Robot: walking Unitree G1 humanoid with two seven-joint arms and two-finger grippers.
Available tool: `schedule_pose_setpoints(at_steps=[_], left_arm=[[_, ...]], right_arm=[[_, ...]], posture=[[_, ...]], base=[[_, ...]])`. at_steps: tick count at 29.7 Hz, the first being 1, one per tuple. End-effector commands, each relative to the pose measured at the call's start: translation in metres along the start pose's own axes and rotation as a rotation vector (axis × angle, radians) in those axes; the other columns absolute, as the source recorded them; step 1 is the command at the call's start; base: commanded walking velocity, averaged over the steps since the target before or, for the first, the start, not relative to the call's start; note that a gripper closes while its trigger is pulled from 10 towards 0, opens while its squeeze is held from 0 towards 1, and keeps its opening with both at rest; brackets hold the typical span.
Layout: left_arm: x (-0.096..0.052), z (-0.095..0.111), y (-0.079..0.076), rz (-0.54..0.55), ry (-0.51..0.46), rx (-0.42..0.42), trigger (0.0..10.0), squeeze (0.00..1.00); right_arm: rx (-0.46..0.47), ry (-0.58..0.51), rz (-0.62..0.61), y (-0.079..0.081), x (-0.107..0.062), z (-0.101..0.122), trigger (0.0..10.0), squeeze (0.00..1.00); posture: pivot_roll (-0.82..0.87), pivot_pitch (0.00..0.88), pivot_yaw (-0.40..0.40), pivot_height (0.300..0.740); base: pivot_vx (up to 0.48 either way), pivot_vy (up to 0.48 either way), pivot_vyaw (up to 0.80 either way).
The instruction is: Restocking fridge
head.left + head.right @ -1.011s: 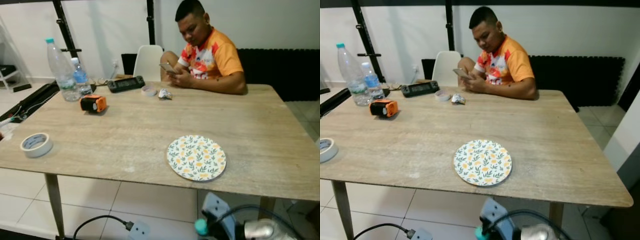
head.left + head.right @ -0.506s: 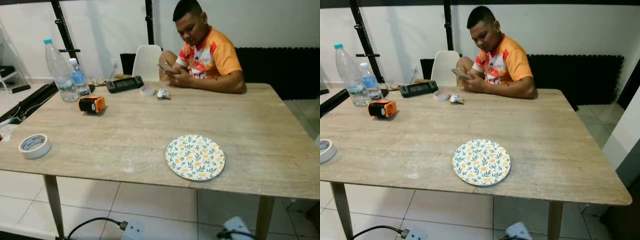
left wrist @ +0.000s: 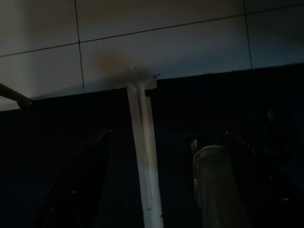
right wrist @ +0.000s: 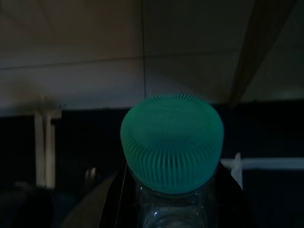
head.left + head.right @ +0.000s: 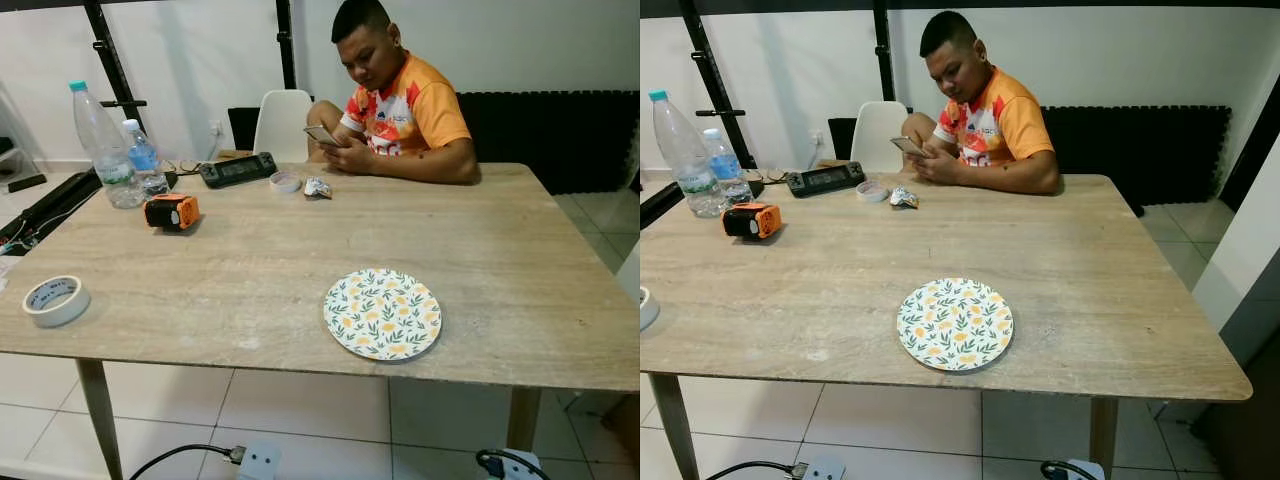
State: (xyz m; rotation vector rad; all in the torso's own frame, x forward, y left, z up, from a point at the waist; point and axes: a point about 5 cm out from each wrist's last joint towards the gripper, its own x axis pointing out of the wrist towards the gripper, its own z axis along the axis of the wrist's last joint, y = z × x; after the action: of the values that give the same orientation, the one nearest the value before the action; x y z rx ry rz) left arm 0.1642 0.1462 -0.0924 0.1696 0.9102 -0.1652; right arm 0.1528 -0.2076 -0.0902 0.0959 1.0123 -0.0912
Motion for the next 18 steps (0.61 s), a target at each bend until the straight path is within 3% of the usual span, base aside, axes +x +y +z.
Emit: schedule_pose_setpoints(at_steps=[1, 6, 8, 11, 12, 13, 14, 16, 17, 18], left_arm=[[-0.001, -0.004, -0.001, 0.007, 0.013, 0.011, 10.0, 0.00], [-0.002, -0.002, 0.000, 0.022, -0.032, -0.025, 10.0, 0.00], [-0.001, 0.012, 0.005, 0.012, -0.132, 0.000, 10.0, 0.00], [-0.001, 0.020, 0.009, 0.009, -0.166, 0.010, 10.0, 0.00], [0.001, 0.037, 0.018, -0.012, -0.216, 0.033, 10.0, 0.00], [0.001, 0.037, 0.018, -0.012, -0.216, 0.033, 10.0, 0.00], [0.003, 0.050, 0.020, -0.049, -0.247, 0.057, 10.0, 0.00], [0.005, 0.062, 0.015, -0.117, -0.263, 0.125, 10.0, 0.00], [0.005, 0.062, 0.015, -0.117, -0.263, 0.125, 10.0, 0.00], [0.005, 0.063, 0.005, -0.170, -0.264, 0.155, 10.0, 0.00]], right_arm=[[0.007, -0.012, -0.011, 0.000, 0.000, 0.000, 10.0, 0.00], [0.013, -0.017, -0.028, 0.001, 0.001, 0.000, 10.0, 0.00], [-0.023, -0.133, 0.019, 0.010, 0.003, 0.022, 10.0, 0.00], [-0.043, -0.146, 0.034, 0.012, 0.003, 0.025, 10.0, 0.00], [-0.102, -0.140, 0.066, 0.017, 0.004, 0.025, 10.0, 0.00], [-0.102, -0.140, 0.066, 0.017, 0.004, 0.025, 10.0, 0.00], [-0.173, -0.126, 0.108, 0.024, 0.004, 0.023, 10.0, 0.00], [-0.298, -0.097, 0.184, 0.038, 0.005, 0.018, 10.0, 0.00], [-0.298, -0.097, 0.184, 0.038, 0.005, 0.018, 10.0, 0.00], [-0.345, -0.086, 0.235, 0.045, 0.005, 0.016, 10.0, 0.00]], posture=[[-0.04, 0.000, 0.004, 0.734], [-0.04, 0.007, 0.012, 0.734], [-0.05, 0.015, 0.017, 0.734], [-0.05, 0.015, 0.017, 0.734], [-0.05, 0.016, 0.021, 0.734], [-0.05, 0.016, 0.021, 0.734], [-0.05, 0.024, 0.017, 0.734], [-0.05, 0.034, 0.017, 0.734], [-0.05, 0.034, 0.017, 0.734], [-0.05, 0.044, 0.027, 0.734]], base=[[0.000, 0.000, 0.00], [0.000, 0.000, 0.00], [0.000, 0.000, 0.00], [0.000, 0.000, 0.00], [0.000, 0.000, 0.00], [0.000, 0.000, 0.00], [0.000, 0.000, 0.00], [0.000, 0.000, 0.00], [0.000, 0.000, 0.00], [0.000, 0.000, 0.00]])
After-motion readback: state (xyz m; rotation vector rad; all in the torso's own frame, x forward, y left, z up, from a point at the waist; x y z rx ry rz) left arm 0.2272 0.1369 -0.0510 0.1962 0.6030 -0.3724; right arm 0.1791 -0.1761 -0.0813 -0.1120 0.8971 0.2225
